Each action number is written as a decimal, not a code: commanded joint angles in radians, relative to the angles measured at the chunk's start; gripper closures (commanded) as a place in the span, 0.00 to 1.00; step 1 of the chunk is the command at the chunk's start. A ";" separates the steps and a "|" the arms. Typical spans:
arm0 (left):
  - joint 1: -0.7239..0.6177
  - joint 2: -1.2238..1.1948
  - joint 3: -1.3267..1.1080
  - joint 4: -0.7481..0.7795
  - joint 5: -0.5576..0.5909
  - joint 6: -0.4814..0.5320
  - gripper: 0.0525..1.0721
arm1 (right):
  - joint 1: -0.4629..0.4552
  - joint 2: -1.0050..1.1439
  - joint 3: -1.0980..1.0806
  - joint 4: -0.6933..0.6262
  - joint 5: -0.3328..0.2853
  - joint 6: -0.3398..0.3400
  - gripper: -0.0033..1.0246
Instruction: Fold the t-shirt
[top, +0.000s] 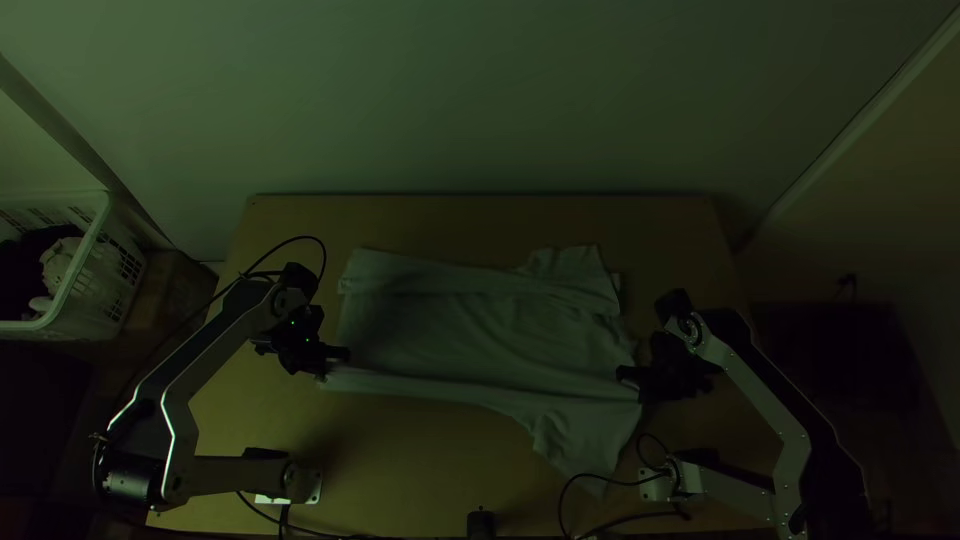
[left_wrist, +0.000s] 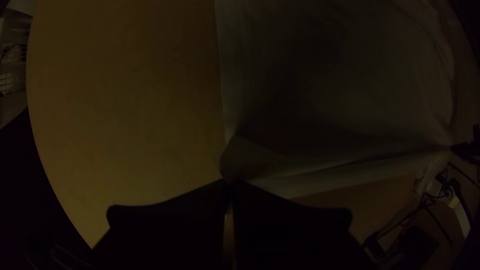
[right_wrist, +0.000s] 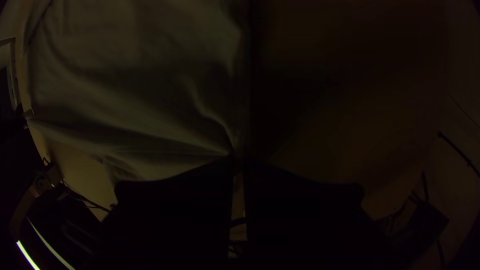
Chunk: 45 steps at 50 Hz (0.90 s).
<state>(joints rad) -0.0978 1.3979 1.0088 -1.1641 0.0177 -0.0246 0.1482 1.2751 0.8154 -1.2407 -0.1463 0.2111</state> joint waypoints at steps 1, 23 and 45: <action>0.015 0.032 0.060 -0.006 -0.005 0.031 0.97 | -0.001 0.003 0.050 -0.023 0.022 -0.001 0.97; 0.030 0.204 0.347 -0.009 0.001 0.046 0.97 | -0.004 0.144 0.260 -0.011 0.027 0.001 0.97; 0.036 0.441 0.711 -0.080 0.001 0.052 0.97 | -0.025 0.377 0.488 0.043 0.031 -0.003 0.97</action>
<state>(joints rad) -0.0765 1.7840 1.6333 -1.2118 0.0181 0.0093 0.1402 1.5929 1.2484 -1.2068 -0.1268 0.2111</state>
